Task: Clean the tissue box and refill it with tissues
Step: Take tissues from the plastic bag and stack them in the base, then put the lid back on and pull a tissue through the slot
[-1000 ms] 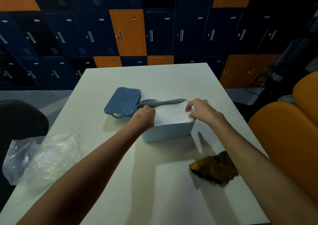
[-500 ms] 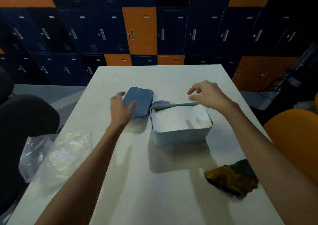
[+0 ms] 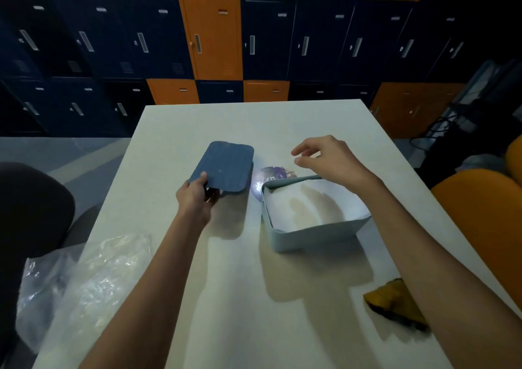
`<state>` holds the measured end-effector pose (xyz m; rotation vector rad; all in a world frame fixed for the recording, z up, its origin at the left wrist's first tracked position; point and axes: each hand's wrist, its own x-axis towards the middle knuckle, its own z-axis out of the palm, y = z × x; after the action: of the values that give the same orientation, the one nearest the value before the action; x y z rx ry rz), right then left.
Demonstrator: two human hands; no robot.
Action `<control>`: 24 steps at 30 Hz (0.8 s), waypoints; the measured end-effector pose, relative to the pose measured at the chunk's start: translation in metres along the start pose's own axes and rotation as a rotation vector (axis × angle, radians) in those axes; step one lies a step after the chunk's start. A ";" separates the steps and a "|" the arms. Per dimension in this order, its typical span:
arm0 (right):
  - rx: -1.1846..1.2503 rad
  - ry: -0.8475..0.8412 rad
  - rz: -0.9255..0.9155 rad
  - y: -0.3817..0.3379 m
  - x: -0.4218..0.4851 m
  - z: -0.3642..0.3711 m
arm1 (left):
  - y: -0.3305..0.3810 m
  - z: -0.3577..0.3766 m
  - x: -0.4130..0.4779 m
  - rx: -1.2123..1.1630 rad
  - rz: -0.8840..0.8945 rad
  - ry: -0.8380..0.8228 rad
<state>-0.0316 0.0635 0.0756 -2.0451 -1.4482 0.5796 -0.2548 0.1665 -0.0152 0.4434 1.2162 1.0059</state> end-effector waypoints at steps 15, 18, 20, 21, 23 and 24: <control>0.779 -0.025 0.381 0.019 -0.011 -0.031 | -0.001 0.020 -0.040 0.390 -0.024 -0.416; 0.722 -0.059 0.376 0.030 -0.017 -0.036 | -0.009 0.021 -0.043 0.440 -0.042 -0.423; 0.696 -0.088 0.384 0.037 -0.020 -0.037 | -0.013 0.024 -0.045 0.459 -0.036 -0.435; 0.686 -0.098 0.387 0.041 -0.021 -0.038 | -0.016 0.025 -0.046 0.463 -0.031 -0.442; 0.683 -0.114 0.387 0.048 -0.022 -0.039 | -0.019 0.028 -0.049 0.468 -0.016 -0.441; 0.685 -0.121 0.384 0.050 -0.022 -0.038 | -0.021 0.029 -0.049 0.476 -0.006 -0.430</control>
<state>0.0207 0.0218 0.0712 -1.7332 -0.7451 1.1840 -0.2205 0.1218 0.0064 0.9742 1.0532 0.5648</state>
